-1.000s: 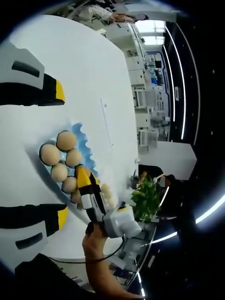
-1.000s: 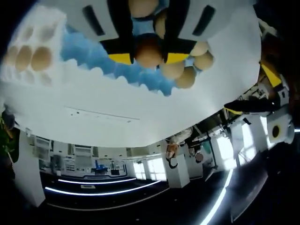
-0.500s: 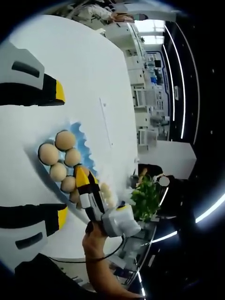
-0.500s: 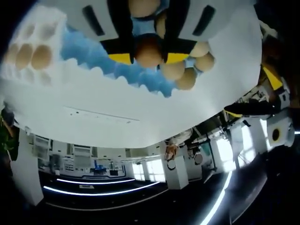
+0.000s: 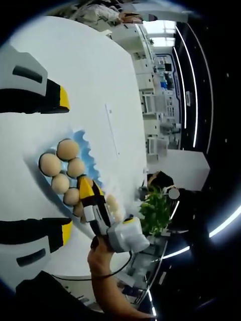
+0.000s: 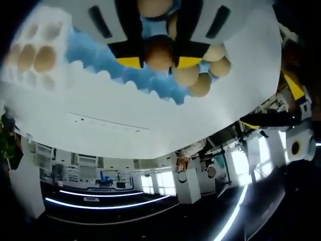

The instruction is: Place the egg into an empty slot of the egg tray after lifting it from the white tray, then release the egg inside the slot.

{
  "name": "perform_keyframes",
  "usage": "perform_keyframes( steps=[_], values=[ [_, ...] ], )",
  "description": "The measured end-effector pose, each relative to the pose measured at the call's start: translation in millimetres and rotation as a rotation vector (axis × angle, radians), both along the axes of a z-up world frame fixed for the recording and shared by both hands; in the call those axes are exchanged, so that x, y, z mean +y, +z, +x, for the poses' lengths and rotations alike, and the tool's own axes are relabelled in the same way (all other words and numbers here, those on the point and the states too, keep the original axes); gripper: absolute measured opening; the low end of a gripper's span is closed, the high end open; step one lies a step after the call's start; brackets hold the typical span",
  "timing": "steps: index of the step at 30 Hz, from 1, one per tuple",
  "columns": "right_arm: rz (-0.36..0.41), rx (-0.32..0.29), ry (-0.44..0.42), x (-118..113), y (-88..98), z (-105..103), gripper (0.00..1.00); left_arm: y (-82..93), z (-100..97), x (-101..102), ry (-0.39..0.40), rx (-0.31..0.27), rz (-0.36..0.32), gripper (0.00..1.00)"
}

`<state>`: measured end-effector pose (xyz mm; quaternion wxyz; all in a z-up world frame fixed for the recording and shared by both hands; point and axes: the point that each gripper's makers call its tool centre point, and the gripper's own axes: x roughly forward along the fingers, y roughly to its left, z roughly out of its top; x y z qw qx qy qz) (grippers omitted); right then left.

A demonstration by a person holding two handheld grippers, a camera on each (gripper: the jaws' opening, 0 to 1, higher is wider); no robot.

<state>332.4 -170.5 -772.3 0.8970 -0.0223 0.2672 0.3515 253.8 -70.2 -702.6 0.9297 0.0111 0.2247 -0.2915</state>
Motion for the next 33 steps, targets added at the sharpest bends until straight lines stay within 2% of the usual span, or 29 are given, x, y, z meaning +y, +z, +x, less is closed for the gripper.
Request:
perform_keyframes(
  steps=[17, 21, 24, 27, 33],
  values=[
    [0.021, 0.008, -0.012, -6.2, 3.9, -4.8, 0.24, -0.4, -0.2, -0.6, 0.000, 0.000, 0.002, 0.85],
    [0.038, -0.035, -0.036, -15.5, 17.8, -7.3, 0.24, -0.2, -0.6, 0.0, 0.003, 0.001, 0.001, 0.85],
    [0.028, -0.064, -0.073, -31.9, 22.8, -5.9, 0.24, -1.4, -1.2, 0.2, 0.004, 0.005, 0.000, 0.85],
    [0.023, -0.056, -0.126, -55.1, 20.6, -4.7, 0.24, -1.1, -1.1, -0.8, 0.001, 0.004, 0.000, 0.85],
    [-0.033, -0.064, -0.308, -129.8, 14.5, -1.8, 0.24, 0.2, -1.1, -4.0, -0.007, 0.000, -0.002, 0.85]
  ],
)
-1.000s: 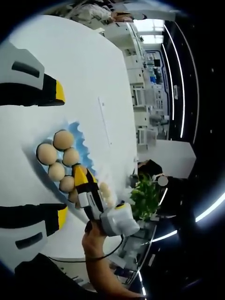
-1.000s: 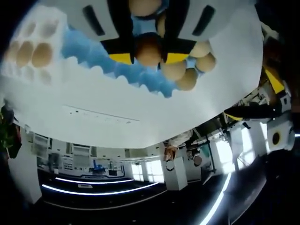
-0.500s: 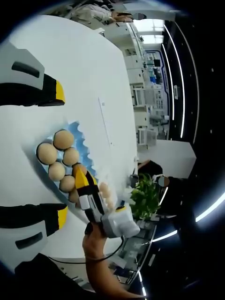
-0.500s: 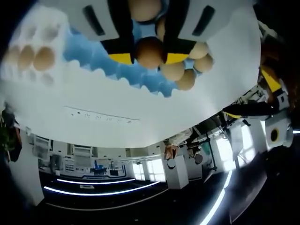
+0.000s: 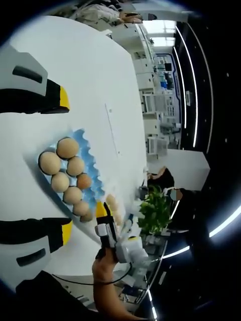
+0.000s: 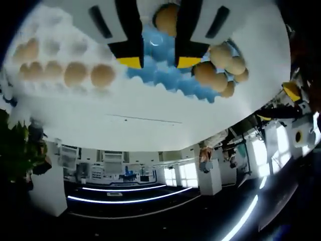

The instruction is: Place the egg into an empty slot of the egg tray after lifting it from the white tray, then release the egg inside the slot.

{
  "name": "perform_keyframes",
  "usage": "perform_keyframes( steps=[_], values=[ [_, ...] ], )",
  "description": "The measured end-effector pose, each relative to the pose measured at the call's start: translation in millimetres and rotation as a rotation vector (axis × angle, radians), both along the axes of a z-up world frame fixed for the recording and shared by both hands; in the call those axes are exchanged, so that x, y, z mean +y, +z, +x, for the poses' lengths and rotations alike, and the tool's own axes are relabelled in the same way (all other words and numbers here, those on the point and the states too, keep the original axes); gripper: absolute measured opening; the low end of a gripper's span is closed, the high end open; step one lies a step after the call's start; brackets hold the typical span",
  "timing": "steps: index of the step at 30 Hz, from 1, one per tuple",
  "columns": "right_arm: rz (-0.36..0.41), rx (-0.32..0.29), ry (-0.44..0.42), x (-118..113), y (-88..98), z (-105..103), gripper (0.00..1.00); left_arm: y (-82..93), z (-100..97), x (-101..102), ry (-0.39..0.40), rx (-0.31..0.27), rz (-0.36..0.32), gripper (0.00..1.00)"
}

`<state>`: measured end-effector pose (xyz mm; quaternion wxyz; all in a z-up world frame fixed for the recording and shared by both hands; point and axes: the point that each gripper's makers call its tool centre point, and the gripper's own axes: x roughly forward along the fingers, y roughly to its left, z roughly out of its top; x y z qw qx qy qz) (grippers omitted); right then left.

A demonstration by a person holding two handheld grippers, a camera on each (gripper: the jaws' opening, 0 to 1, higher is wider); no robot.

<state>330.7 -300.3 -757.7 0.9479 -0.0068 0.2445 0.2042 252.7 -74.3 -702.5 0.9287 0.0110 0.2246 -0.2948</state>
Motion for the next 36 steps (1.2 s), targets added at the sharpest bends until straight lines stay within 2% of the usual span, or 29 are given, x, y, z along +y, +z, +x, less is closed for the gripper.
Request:
perform_keyframes(
  steps=[4, 5, 7, 8, 10, 12, 18, 19, 23, 32, 36],
  values=[
    [-0.066, -0.068, -0.162, -65.3, 10.6, 6.0, 0.24, -0.3, -0.4, -0.7, -0.002, 0.001, 0.004, 0.85],
    [-0.095, -0.080, -0.227, -89.4, 13.1, 6.8, 0.24, -0.1, -0.4, -0.5, -0.001, 0.002, 0.003, 0.85],
    [-0.111, -0.088, -0.293, -112.5, 15.1, 7.4, 0.24, 0.1, -0.4, 0.1, 0.004, 0.003, 0.003, 0.85],
    [-0.112, -0.096, -0.367, -136.4, 16.8, 7.3, 0.24, 0.0, -0.6, 0.2, 0.004, 0.003, 0.004, 0.85],
    [-0.120, -0.098, -0.454, -169.2, 16.5, 5.8, 0.24, -0.4, -1.0, 0.1, 0.003, 0.005, 0.008, 0.85],
    [-0.156, -0.073, -0.484, -188.9, 9.9, 2.7, 0.24, -0.4, -1.4, -0.7, 0.002, 0.006, 0.006, 0.85],
    [-0.148, -0.033, -0.508, -207.1, -6.9, 8.4, 0.25, 0.2, -1.0, -4.2, -0.002, 0.009, 0.008, 0.85],
    [-0.127, -0.002, -0.505, -203.9, -12.4, 9.2, 0.25, 0.3, -1.0, -4.5, -0.003, 0.010, 0.008, 0.85],
    [-0.163, 0.016, -0.479, -204.7, -21.8, 16.6, 0.26, 1.1, -1.0, -4.2, -0.003, 0.009, 0.013, 0.85],
    [-0.130, 0.012, -0.472, -204.7, -16.9, 14.2, 0.25, 1.3, 0.0, -3.7, 0.003, 0.009, 0.011, 0.85],
    [-0.121, -0.050, -0.471, -198.2, 6.0, 14.3, 0.25, 2.8, 0.8, -2.3, 0.006, 0.006, 0.006, 0.85]
  ],
)
